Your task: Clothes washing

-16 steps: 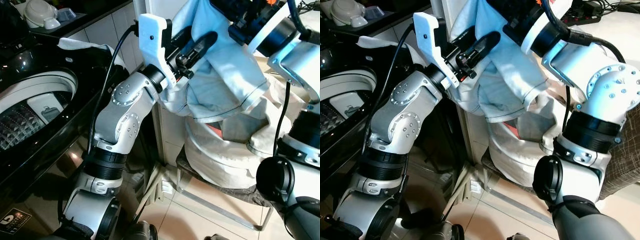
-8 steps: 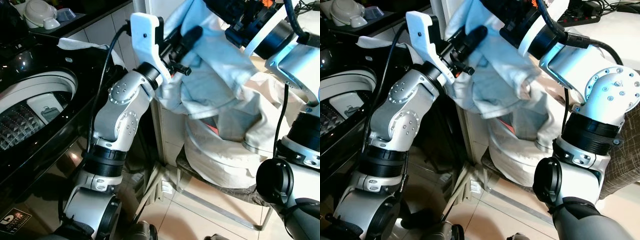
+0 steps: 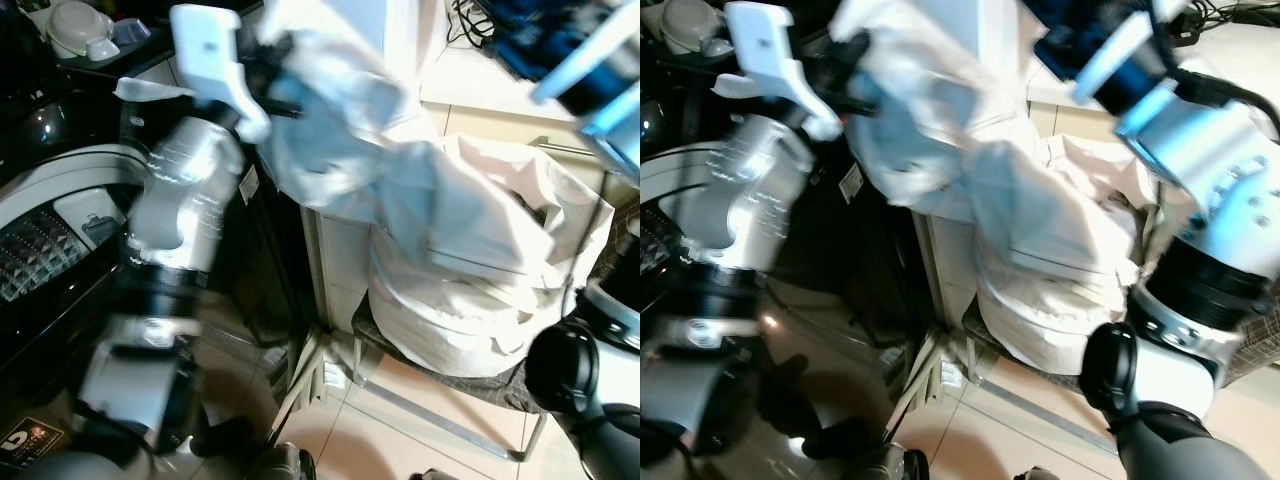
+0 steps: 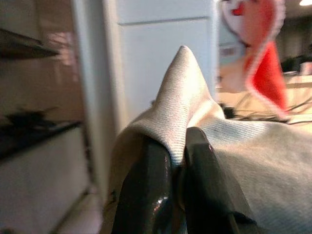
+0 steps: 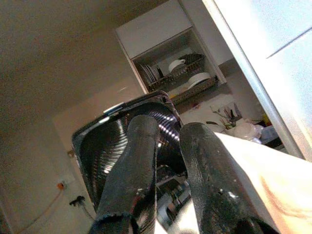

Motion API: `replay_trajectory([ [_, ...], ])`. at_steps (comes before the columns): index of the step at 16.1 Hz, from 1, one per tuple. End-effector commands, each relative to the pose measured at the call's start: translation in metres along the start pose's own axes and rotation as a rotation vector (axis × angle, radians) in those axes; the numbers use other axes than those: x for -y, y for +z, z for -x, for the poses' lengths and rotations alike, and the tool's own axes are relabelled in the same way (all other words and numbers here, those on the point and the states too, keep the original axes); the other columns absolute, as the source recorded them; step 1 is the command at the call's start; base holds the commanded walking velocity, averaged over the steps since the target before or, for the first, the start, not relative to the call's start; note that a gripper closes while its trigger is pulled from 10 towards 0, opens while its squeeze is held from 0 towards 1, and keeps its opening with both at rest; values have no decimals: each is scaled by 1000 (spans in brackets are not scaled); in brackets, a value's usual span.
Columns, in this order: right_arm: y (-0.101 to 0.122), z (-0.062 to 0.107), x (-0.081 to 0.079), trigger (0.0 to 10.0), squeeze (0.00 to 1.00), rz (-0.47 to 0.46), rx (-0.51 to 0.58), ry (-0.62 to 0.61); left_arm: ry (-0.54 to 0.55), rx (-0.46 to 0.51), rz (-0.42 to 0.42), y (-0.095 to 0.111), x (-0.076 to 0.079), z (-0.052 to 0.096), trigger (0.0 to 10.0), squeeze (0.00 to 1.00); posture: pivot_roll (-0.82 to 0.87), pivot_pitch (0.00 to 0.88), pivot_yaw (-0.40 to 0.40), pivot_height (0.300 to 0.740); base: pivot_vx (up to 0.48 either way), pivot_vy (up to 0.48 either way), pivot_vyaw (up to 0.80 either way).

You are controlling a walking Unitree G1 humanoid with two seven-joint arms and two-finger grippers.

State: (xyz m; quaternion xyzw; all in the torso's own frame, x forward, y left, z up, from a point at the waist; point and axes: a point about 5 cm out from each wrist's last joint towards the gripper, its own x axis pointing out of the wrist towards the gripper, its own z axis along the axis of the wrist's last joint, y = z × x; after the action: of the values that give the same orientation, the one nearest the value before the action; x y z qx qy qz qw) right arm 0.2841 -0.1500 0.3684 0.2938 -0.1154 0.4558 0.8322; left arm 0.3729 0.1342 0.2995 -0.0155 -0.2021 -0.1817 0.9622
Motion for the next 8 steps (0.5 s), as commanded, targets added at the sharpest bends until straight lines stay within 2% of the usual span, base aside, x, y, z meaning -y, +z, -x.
replay_trajectory([
  [1, 1, 6, -9, 10000, 969, 50, -9, 41, 64, 126, -137, 38, -22, -6, 0, 0, -68, 0, 131, 740, 0, 0, 0],
  [2, -1, 14, -11, 10000, 0, 95, -33, 49, 117, 128, -306, 53, -42, -12, 0, 0, -65, 0, 135, 740, 0, 0, 0],
  [3, -5, 16, -13, 10000, 0, 115, -50, 55, 171, 140, -419, 71, -60, -18, 0, 0, -61, 0, 136, 740, 0, 0, 0],
  [4, -7, 16, -13, 10000, 0, 118, -56, 51, 211, 145, -510, 85, -69, -22, 0, 0, -58, 0, 140, 740, 0, 0, 0],
  [5, -12, 15, -12, 10000, 0, 128, -71, 30, 343, 198, -749, 130, -82, -29, 0, 0, -55, 0, 156, 740, 0, 0, 0],
  [6, -15, 14, -12, 10000, 0, 134, -79, 18, 424, 243, -870, 157, -88, -29, 0, 0, -55, 0, 156, 740, 0, 0, 0],
  [7, -19, 13, -10, 10000, 0, 143, -86, 0, 556, 320, -1112, 202, -90, -27, 0, 0, -57, 0, 164, 740, 0, 0, 0],
  [8, -22, 12, -11, 10000, 0, 145, -86, -3, 609, 312, -1261, 217, -90, -26, 0, 0, -60, 0, 168, 740, 0, 0, 0],
])
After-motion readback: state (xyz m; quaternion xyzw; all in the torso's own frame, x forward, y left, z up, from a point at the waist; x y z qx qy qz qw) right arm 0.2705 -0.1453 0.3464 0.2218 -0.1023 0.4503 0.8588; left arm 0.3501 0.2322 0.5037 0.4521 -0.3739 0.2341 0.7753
